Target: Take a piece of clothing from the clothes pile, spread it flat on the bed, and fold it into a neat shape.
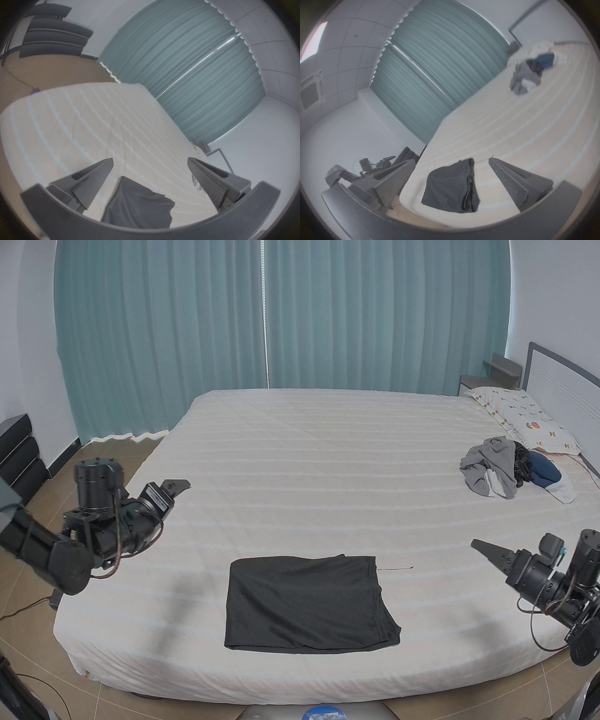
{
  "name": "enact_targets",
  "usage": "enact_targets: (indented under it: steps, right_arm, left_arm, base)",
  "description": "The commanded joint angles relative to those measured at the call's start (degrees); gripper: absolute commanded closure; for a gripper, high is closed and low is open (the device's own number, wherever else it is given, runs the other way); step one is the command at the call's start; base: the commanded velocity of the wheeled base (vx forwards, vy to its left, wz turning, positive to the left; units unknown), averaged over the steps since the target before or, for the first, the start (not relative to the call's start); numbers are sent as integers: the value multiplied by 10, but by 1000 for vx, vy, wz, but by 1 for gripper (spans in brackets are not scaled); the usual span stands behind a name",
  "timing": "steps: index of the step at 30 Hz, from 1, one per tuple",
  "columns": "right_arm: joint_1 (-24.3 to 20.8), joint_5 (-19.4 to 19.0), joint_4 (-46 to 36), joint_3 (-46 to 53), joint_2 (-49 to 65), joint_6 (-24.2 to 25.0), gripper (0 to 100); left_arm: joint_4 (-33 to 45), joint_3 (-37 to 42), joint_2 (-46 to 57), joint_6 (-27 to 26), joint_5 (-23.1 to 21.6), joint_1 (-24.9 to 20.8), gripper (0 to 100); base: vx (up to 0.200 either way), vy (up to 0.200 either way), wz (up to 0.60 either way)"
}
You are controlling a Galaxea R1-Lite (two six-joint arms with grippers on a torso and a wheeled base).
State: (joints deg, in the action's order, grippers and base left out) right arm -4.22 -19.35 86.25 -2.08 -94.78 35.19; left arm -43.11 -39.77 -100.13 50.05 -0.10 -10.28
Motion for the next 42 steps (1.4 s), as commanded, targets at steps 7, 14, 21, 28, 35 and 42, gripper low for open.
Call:
enact_targets:
  steps: [7, 14, 21, 28, 35, 42]
  right_arm:
    - [83, -18, -270, 8, 400, -120, 0]
    - [75, -70, -560, -62, 587, -139, 0]
    - [-9, -71, -792, -129, 732, -211, 0]
    - [-22, -72, -934, -161, 829, -269, 0]
    - [-40, -72, -1005, -183, 888, -293, 0]
    - [-40, -68, -1023, -193, 889, -326, 0]
  left_arm:
    - [1, 176, 343, -148, 81, 7, 0]
    - [68, 213, 485, -227, 118, 7, 0]
    - [183, 207, 591, -264, 134, 7, 0]
    - [255, 210, 674, -326, 174, 7, 0]
    - [332, 210, 751, -363, 182, 18, 0]
    - [406, 211, 833, -409, 181, 67, 0]
  base:
    - [0, 0, 0]
    - [0, 0, 0]
    - [0, 0, 0]
    - [0, 0, 0]
    - [0, 0, 0]
    - [0, 0, 0]
